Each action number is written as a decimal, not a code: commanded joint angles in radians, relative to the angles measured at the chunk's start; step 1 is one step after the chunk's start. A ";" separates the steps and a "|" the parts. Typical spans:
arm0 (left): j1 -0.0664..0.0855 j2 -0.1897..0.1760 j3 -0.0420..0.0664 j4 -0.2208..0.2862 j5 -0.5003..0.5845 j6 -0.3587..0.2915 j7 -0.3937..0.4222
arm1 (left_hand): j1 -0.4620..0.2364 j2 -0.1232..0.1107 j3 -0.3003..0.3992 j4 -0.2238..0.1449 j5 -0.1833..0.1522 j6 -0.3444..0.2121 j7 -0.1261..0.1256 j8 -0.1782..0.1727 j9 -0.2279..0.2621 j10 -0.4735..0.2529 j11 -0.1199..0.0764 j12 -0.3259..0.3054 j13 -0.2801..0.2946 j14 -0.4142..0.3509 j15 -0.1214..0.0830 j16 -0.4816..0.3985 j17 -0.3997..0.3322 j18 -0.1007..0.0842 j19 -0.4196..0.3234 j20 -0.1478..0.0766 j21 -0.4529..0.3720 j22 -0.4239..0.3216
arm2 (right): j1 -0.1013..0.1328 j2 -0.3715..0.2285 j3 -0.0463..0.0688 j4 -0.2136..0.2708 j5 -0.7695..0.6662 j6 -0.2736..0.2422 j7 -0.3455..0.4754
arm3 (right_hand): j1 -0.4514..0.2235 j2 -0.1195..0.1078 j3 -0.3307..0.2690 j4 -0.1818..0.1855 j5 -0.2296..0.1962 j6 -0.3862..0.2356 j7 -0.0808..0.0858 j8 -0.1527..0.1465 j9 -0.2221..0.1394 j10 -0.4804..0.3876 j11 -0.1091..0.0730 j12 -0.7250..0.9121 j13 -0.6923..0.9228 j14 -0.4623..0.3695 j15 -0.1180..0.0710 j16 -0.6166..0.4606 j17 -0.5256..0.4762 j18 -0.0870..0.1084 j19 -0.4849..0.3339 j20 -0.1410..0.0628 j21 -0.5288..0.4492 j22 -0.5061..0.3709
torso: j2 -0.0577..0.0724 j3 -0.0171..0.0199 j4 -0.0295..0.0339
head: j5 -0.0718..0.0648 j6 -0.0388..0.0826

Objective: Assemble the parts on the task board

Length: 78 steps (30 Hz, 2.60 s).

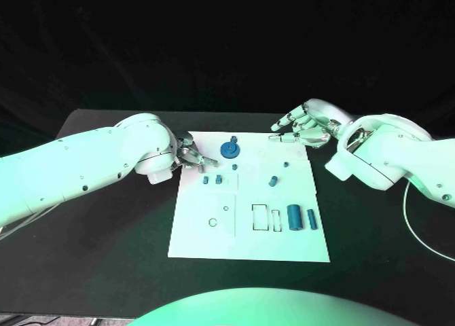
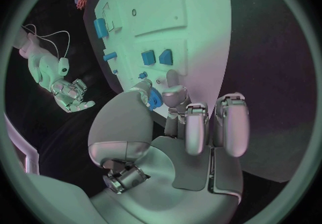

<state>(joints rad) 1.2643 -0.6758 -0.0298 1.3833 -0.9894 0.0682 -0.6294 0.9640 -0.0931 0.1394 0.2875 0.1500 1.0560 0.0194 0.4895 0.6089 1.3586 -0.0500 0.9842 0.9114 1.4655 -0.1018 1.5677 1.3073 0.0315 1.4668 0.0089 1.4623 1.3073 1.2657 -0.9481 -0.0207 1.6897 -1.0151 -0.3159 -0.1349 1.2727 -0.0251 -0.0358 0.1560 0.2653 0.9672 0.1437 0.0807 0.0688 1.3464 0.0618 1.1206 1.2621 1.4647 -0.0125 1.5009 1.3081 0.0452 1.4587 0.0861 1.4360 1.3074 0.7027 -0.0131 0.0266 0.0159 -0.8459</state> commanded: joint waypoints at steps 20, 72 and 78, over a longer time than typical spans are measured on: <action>-0.045 0.035 -0.023 -0.016 -0.266 -0.301 0.703 | 0.547 -0.036 0.116 -0.258 -0.012 -0.258 0.103 -0.269 -0.270 -0.461 0.158 -0.668 -0.604 -0.266 0.125 -0.849 -0.587 0.156 -0.357 0.106 -0.900 -0.528 | -0.001 0.002 0.000 -0.002 -0.003 0.013 0.003 | 0.003 0.015 -0.004 -0.002 0.007 0.006 0.001 0.004 0.000 -0.002 -0.004 0.005 0.000 0.083 -0.006 -0.004 0.163 0.010 -0.004 -0.001 -0.003 0.003 | 0.002 0.0019 -0.0021 | -0.016 0.032; -0.059 0.173 -0.029 -0.104 -0.588 -0.074 0.515 | 0.496 -0.032 0.242 -0.245 -0.014 0.027 0.099 -0.359 -0.453 -0.176 0.106 -0.791 -0.820 0.035 0.076 -0.245 -0.121 0.049 -0.005 0.069 -0.258 -0.023 | -0.002 0.013 -0.001 -0.003 -0.006 0.022 0.003 | 0.006 0.017 -0.004 -0.003 0.007 0.006 0.001 0.004 0.000 -0.001 -0.004 0.007 0.002 0.083 -0.006 -0.002 0.165 0.010 -0.003 -0.001 -0.002 0.004 | 0.001 0.0026 -0.0011 | -0.012 0.032; -0.059 0.176 -0.029 -0.110 -0.590 -0.085 0.505 | 0.510 -0.018 0.276 -0.266 -0.029 0.064 0.098 -0.353 -0.455 -0.136 0.100 -0.793 -0.816 0.035 0.070 -0.240 -0.122 0.046 -0.002 0.063 -0.242 -0.007 | -0.002 0.012 -0.001 -0.003 -0.006 0.022 0.003 | 0.008 0.019 -0.005 -0.003 0.008 0.007 0.001 0.004 0.001 0.001 -0.004 0.012 0.005 0.084 -0.006 -0.001 0.166 0.010 -0.003 -0.001 -0.002 0.004 | 0.001 0.0022 -0.0013 | -0.013 0.034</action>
<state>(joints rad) 1.2074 -0.5023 -0.0564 1.2750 -1.5721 -0.0406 -0.1147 1.4699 -0.1169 0.4110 0.0223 0.1258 1.1143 0.1167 0.1310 0.1521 1.2177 0.0492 0.1966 0.0950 1.4657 -0.0233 1.3243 1.1858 0.0897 1.4599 0.0769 1.2173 1.2989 1.2649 -0.9364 -0.0212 1.6860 -1.0152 -0.3071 -0.1363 1.2807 -0.0173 -0.0356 0.1559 0.2692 0.9672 0.1437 0.0807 0.0688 1.3464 0.0618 1.1298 1.2659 1.4647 -0.0125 1.5009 1.3081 0.0453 1.4587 0.0861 1.4360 1.3075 0.7032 -0.0107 0.0256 0.0034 -0.8130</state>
